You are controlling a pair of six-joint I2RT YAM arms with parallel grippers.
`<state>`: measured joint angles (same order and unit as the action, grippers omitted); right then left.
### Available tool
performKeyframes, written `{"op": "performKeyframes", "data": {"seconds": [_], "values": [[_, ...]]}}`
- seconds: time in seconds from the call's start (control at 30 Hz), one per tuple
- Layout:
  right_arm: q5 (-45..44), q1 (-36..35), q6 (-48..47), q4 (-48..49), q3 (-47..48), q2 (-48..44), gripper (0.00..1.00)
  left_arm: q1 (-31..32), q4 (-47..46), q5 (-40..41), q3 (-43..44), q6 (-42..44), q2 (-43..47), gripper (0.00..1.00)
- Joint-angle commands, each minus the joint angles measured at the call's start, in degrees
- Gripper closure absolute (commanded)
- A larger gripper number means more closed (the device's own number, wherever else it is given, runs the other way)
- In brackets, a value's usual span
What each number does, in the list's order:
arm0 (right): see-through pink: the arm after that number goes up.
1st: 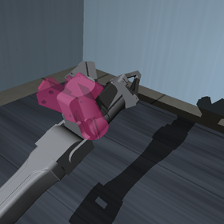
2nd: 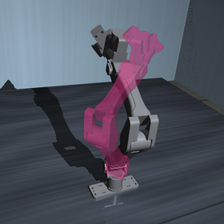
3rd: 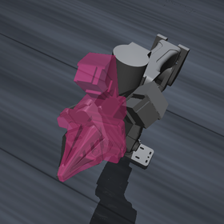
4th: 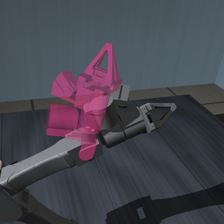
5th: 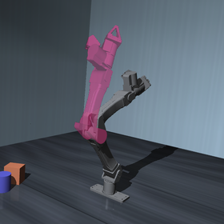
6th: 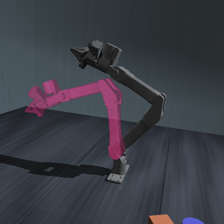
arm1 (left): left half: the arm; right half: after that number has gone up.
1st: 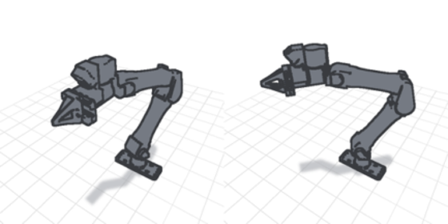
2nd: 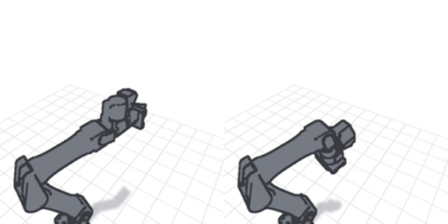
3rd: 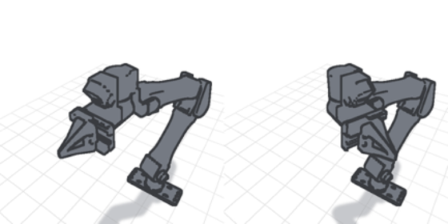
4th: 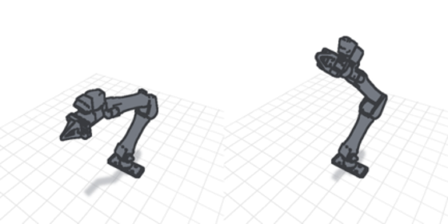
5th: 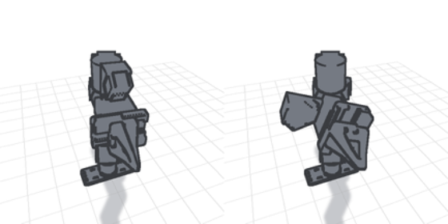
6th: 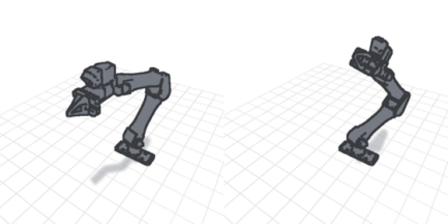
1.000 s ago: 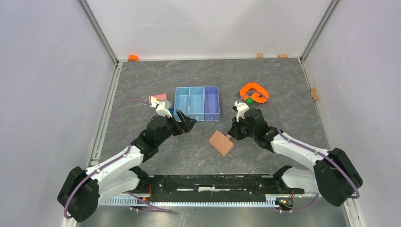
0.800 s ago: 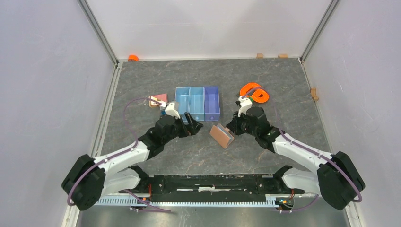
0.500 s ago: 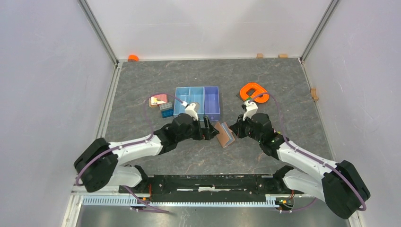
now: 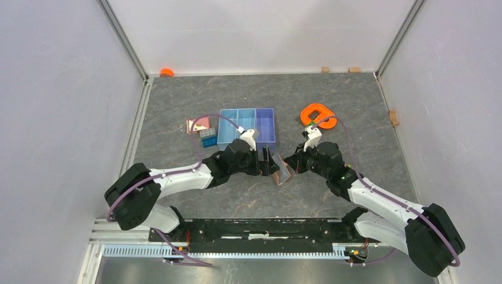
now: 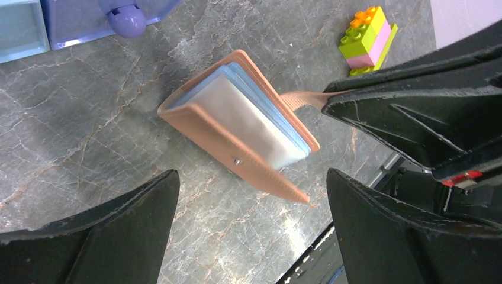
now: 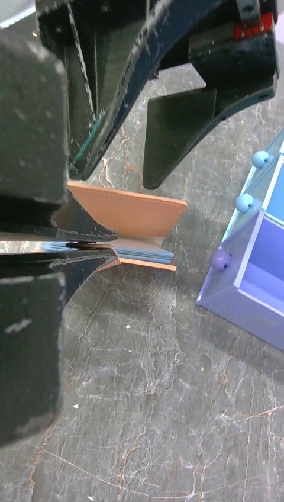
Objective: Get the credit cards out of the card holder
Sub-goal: Open the card holder.
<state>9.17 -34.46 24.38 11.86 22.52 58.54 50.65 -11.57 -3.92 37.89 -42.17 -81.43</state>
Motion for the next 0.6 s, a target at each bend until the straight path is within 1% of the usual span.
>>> {"op": "performKeyframes", "data": {"seconds": [0.0,0.03,0.13,0.2,0.3,0.33,0.43,0.47,0.5,0.57], "values": [[2.4,-0.1,0.6,2.7,-0.6,-1.8,1.00,-0.2,1.7,1.0,2.7,1.6,-2.1,0.00],[2.3,-0.2,0.5,2.5,-0.6,-2.2,1.00,-0.8,1.7,0.5,2.7,1.1,-2.7,0.00],[0.1,-0.2,0.1,2.2,-1.2,-3.7,1.00,-3.5,0.3,-2.8,2.3,-0.5,-5.3,0.11],[-0.9,-0.2,-0.2,1.5,-1.3,-4.0,1.00,-4.6,-1.0,-4.9,1.9,-1.1,-6.4,0.29],[-1.3,-0.1,-0.3,0.8,-1.0,-3.3,0.97,-5.4,-1.5,-5.5,1.5,-0.8,-6.1,0.49],[-1.1,-0.1,-0.3,0.8,-1.0,-2.9,0.95,-5.6,-1.1,-5.0,1.4,-0.5,-5.8,0.57],[-1.5,-0.1,-0.9,0.2,-0.8,-2.7,0.86,-6.6,1.4,-4.1,2.0,0.7,-5.2,0.84],[-2.2,-0.2,-1.2,-0.2,-0.8,-2.9,0.81,-7.0,2.1,-4.1,2.1,1.0,-5.1,0.89],[-3.4,-0.1,-1.6,-0.8,-0.7,-3.2,0.73,-7.2,2.6,-4.1,2.3,1.3,-4.9,0.91],[-5.1,-0.1,-1.7,-1.5,-0.7,-3.2,0.63,-7.4,4.1,-3.7,2.7,2.3,-4.5,0.96]]}}
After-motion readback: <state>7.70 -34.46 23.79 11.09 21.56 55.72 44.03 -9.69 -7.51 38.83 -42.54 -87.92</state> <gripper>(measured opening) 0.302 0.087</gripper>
